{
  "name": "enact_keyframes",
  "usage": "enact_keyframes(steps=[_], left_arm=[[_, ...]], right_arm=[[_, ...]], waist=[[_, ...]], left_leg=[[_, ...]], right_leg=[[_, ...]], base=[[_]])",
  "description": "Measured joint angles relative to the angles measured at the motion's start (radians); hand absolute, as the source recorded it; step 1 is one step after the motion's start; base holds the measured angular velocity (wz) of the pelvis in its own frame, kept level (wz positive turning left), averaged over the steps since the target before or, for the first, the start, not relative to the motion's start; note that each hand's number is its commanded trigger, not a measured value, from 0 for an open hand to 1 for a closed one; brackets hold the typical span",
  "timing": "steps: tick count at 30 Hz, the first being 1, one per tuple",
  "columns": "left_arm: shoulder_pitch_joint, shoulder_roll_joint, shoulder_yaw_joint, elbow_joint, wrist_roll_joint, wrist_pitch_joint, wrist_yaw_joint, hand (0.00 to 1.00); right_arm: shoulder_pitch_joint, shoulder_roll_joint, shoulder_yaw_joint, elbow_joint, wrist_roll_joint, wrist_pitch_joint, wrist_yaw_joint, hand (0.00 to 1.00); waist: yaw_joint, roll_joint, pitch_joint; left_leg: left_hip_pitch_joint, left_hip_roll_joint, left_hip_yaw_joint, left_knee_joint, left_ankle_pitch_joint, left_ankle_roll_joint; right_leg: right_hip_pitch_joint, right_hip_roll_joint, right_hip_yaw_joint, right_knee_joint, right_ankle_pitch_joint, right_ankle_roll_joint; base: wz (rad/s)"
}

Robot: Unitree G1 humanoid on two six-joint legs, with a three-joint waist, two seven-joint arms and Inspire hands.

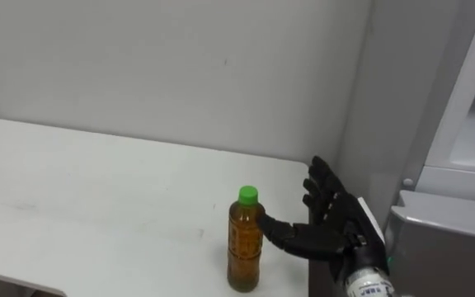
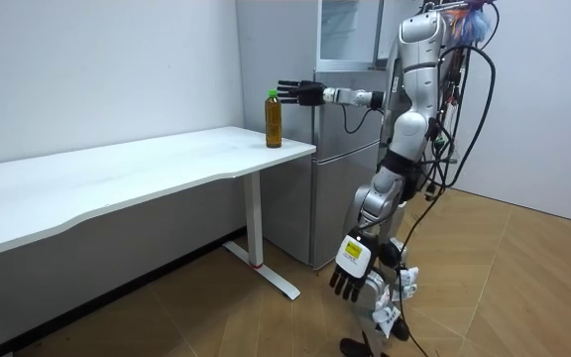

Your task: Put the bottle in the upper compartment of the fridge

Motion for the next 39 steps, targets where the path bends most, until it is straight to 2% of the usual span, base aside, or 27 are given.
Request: enact_keyframes(steps=[4,6,9,12,15,16,21,24,27,30,33,39], left_arm=[[0.0,-0.007,0.002,-0.003,0.001,0.017,-0.005,0.0],[0.002,-0.007,0.003,-0.015,0.001,0.024,-0.017,0.0],[0.002,-0.007,0.003,-0.034,0.001,0.025,-0.023,0.0],[0.003,-0.008,0.002,-0.034,0.002,0.026,-0.023,0.0],[0.008,-0.008,0.002,-0.039,0.016,0.029,-0.025,0.0],[0.007,-0.007,0.002,-0.04,0.02,0.03,-0.028,0.0],[0.013,-0.007,0.0,-0.04,0.02,0.038,-0.044,0.0],[0.027,-0.007,0.0,-0.051,0.019,0.044,-0.044,0.0],[0.046,-0.007,0.002,-0.069,0.022,0.053,-0.047,0.0],[0.057,-0.007,0.002,-0.087,0.021,0.054,-0.062,0.0],[0.064,-0.006,0.002,-0.097,0.019,0.055,-0.064,0.0],[0.067,-0.005,0.017,-0.107,0.021,0.055,-0.073,0.0]], right_arm=[[-0.006,0.0,0.0,0.059,-0.022,0.003,0.02,0.0],[-0.009,-0.002,-0.003,0.088,-0.019,0.003,0.036,0.0],[-0.021,-0.015,-0.007,0.14,-0.016,0.012,0.037,0.0],[-0.056,-0.016,-0.011,0.201,-0.007,0.019,0.04,0.0],[-0.101,-0.016,-0.022,0.252,-0.006,0.023,0.038,0.0],[-0.107,-0.016,-0.026,0.256,-0.006,0.023,0.029,0.0],[-0.111,-0.016,-0.025,0.293,-0.01,0.025,0.035,0.0],[-0.116,-0.016,-0.024,0.327,-0.015,0.047,0.028,0.0],[-0.116,-0.017,-0.025,0.329,-0.019,0.054,0.02,0.0],[-0.116,-0.017,-0.025,0.342,-0.016,0.054,0.004,0.0],[-0.119,-0.018,-0.026,0.391,-0.015,0.054,0.004,0.0],[-0.12,-0.018,-0.027,0.447,-0.022,0.063,0.009,0.0]], waist=[[0.001,0.004,-0.0079],[-0.004,0.005,-0.0089],[-0.001,-0.003,-0.013],[0.002,-0.012,-0.012],[0.001,-0.021,-0.0062],[0.001,-0.024,-0.0074],[0.001,-0.02,-0.0042],[0.003,-0.017,-0.0028],[0.004,-0.013,-0.0001],[0.004,-0.013,-0.0002],[0.02,-0.014,-0.0009],[0.051,-0.019,-0.0038]], left_leg=[[0.0,-0.001,-0.001,-0.003,0.003,0.004],[-0.002,-0.003,-0.009,-0.004,0.005,0.006],[-0.01,-0.009,-0.023,-0.003,0.009,0.009],[-0.011,-0.016,-0.024,-0.003,0.01,0.01],[-0.02,-0.017,-0.029,0.002,0.01,0.011],[-0.025,-0.017,-0.031,0.005,0.011,0.012],[-0.032,-0.021,-0.056,0.013,0.011,0.013],[-0.032,-0.022,-0.065,0.016,0.011,0.013],[-0.032,-0.025,-0.074,0.016,0.012,0.014],[-0.031,-0.036,-0.084,0.016,0.015,0.015],[-0.03,-0.036,-0.087,0.017,0.017,0.017],[-0.04,-0.039,-0.091,0.029,0.018,0.021]], right_leg=[[-0.001,-0.005,-0.003,0.004,-0.001,0.003],[-0.001,-0.01,-0.012,0.005,-0.003,0.006],[-0.004,-0.016,-0.024,0.007,-0.004,0.009],[-0.002,-0.017,-0.027,0.007,-0.005,0.01],[0.0,-0.016,-0.039,0.004,-0.005,0.013],[-0.001,-0.016,-0.044,0.004,-0.005,0.014],[0.001,-0.018,-0.05,0.004,-0.005,0.016],[0.007,-0.018,-0.053,0.003,-0.005,0.017],[0.01,-0.018,-0.055,0.002,-0.007,0.019],[0.015,-0.021,-0.061,0.001,-0.011,0.022],[0.016,-0.032,-0.075,0.001,-0.011,0.023],[0.012,-0.034,-0.086,0.003,-0.012,0.026]], base=[[0.01],[0.1],[0.14],[0.06],[0.13],[0.16],[0.09],[0.09],[0.09],[0.1],[0.02],[0.04]])
